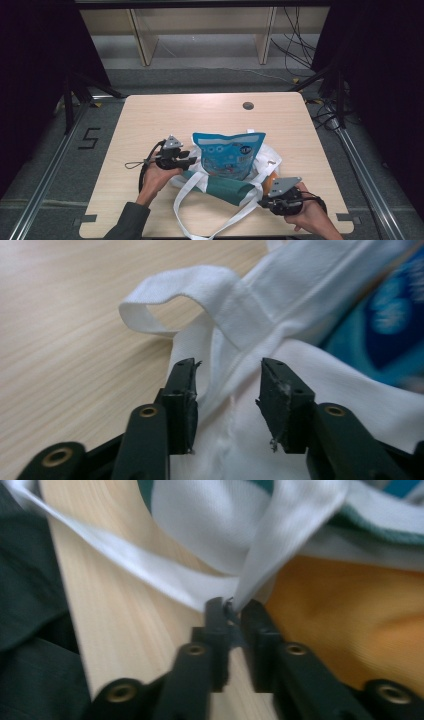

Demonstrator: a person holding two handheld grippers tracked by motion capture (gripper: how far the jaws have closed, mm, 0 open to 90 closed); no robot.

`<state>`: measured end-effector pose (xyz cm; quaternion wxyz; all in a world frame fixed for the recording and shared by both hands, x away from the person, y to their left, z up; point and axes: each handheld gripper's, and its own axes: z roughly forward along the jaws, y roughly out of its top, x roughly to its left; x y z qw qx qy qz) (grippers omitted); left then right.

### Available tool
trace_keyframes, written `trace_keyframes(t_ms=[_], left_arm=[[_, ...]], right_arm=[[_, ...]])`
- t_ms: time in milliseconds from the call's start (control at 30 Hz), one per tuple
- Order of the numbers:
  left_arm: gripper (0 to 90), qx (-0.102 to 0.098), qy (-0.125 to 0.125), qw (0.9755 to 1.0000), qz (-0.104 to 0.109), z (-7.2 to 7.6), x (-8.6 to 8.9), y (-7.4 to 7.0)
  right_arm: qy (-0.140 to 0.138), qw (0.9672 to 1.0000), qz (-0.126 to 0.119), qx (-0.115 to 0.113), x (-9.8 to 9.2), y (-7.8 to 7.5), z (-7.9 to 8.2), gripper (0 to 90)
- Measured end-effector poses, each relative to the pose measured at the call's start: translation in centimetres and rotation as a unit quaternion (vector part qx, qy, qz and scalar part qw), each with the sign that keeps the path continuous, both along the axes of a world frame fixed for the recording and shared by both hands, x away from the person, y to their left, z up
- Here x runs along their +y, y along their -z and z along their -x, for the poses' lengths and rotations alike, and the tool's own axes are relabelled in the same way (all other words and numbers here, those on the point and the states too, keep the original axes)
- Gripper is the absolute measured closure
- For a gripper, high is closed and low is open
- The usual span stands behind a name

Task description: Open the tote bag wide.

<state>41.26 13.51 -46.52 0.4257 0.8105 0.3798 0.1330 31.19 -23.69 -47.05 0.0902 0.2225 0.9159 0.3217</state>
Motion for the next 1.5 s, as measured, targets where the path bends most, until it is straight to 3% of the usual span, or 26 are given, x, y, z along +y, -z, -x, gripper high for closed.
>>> trace_keyframes(t_ms=[67, 100, 233, 300, 333, 367, 400, 500, 600, 667, 733, 767, 800, 833, 900, 933, 1033, 1100, 1133, 1167, 1200, 1233, 1300, 1400, 1433, 1500], left_arm=[[55.0, -0.011, -0.002, 0.9999, 0.011, 1.2, 0.4, -0.8], [55.6, -0.017, 0.0, 0.9992, 0.037, 2.5, 0.6, -1.5], [58.8, -0.033, 0.013, 0.9981, 0.05, 4.1, 0.5, -2.3], [59.4, -0.028, 0.008, 0.9979, 0.058, 4.5, 0.3, -2.3], [59.6, -0.032, 0.014, 0.9976, 0.06, 4.5, 0.2, -2.2], [59.3, -0.028, 0.014, 0.9977, 0.059, 4.6, 0.1, -2.3], [61.2, -0.033, 0.016, 0.9969, 0.069, 4.5, -0.1, -2.1], [64.2, -0.016, 0.014, 0.9961, 0.085, 4.5, -0.5, -1.8], [71.3, -0.016, 0.022, 0.9957, 0.089, 4.4, -0.9, -1.6], [80.6, -0.015, 0.036, 0.9957, 0.084, 4.8, -1.4, -1.2], [83.6, -0.012, 0.045, 0.9958, 0.079, 5.1, -1.5, -1.0], [89.4, -0.016, 0.054, 0.9966, 0.06, 5.8, -1.9, -0.4], [89.6, -0.025, 0.063, 0.9969, 0.039, 6.1, -1.9, -0.1], [89.6, -0.025, 0.063, 0.9969, 0.039, 6.1, -1.9, -0.1], [89.7, -0.017, 0.075, 0.9969, 0.017, 6.6, -1.7, 0.5], [89.7, -0.013, 0.067, 0.9972, 0.029, 7.0, -1.8, 0.9], [89.6, -0.003, 0.076, 0.997, -0.018, 6.8, -1.7, 2.5], [89.6, 0.002, 0.072, 0.9967, -0.038, 6.6, -2.0, 3.4], [89.6, 0.01, 0.07, 0.9968, -0.037, 6.4, -2.1, 3.8], [89.6, 0.009, 0.068, 0.997, -0.038, 6.2, -2.1, 3.8], [89.6, 0.01, 0.064, 0.9973, -0.034, 6.0, -2.1, 3.9], [89.6, 0.006, 0.062, 0.9975, -0.033, 6.0, -2.2, 3.9], [89.6, 0.007, 0.057, 0.9978, -0.033, 6.1, -2.4, 3.9], [89.6, 0.002, 0.059, 0.9975, -0.038, 5.9, -2.3, 4.0], [89.6, 0.008, 0.048, 0.9984, -0.027, 5.7, -2.3, 4.3], [89.5, 0.009, 0.045, 0.9986, -0.025, 5.7, -2.2, 4.2]], right_arm=[[-0.004, 0.9999, -0.015, 0.0, -0.5, -0.8, 0.2, 69.9], [-0.001, 0.999, -0.045, -0.007, -1.2, -2.5, 0.8, 64.8], [0.009, 0.9968, -0.07, -0.037, -1.9, -4.8, 1.8, 57.0], [0.023, 0.9954, -0.082, -0.044, -1.7, -5.3, 2.1, 55.3], [0.027, 0.993, -0.094, -0.066, -1.6, -5.8, 2.0, 55.0], [0.033, 0.9916, -0.102, -0.072, -1.4, -6.1, 2.0, 54.4], [0.044, 0.9866, -0.124, -0.096, -0.7, -6.6, 1.6, 53.6], [0.033, 0.9862, -0.134, -0.091, 0.7, -6.5, 0.2, 53.7], [0.015, 0.9889, -0.123, -0.082, 2.0, -5.7, -1.0, 52.9], [-0.006, 0.9914, -0.111, -0.07, 2.6, -5.1, -1.4, 65.5], [-0.02, 0.9919, -0.101, -0.074, 2.8, -4.8, -1.4, 68.8], [-0.037, 0.9935, -0.072, -0.08, 2.9, -4.3, -1.1, 77.9], [-0.044, 0.9939, -0.065, -0.077, 3.0, -4.0, -0.9, 80.0], [-0.044, 0.9939, -0.065, -0.077, 3.0, -4.0, -0.9, 80.0], [-0.05, 0.9948, -0.053, -0.071, 3.2, -3.3, -0.6, 83.4], [-0.053, 0.9953, -0.048, -0.065, 3.3, -3.1, -0.6, 84.3], [-0.053, 0.9972, -0.031, -0.044, 3.9, -2.0, -0.2, 85.2], [-0.049, 0.9974, -0.004, -0.053, 4.4, -1.2, -0.4, 85.4], [-0.041, 0.9979, 0.005, -0.05, 4.6, -0.8, -0.5, 85.5], [-0.033, 0.9973, 0.024, -0.061, 5.0, 0.1, -0.9, 85.5], [-0.015, 0.9982, 0.027, -0.052, 5.2, 0.5, -0.9, 85.5], [-0.027, 0.9977, 0.033, -0.053, 5.3, 1.0, -1.3, 85.5], [-0.013, 0.9984, 0.031, -0.045, 5.6, 1.5, -1.8, 85.6], [-0.017, 0.998, 0.031, -0.052, 5.9, 2.4, -2.1, 85.7], [-0.017, 0.9976, 0.034, -0.058, 6.0, 2.6, -2.3, 85.7], [-0.017, 0.9976, 0.026, -0.062, 5.8, 2.6, -2.5, 85.5]])
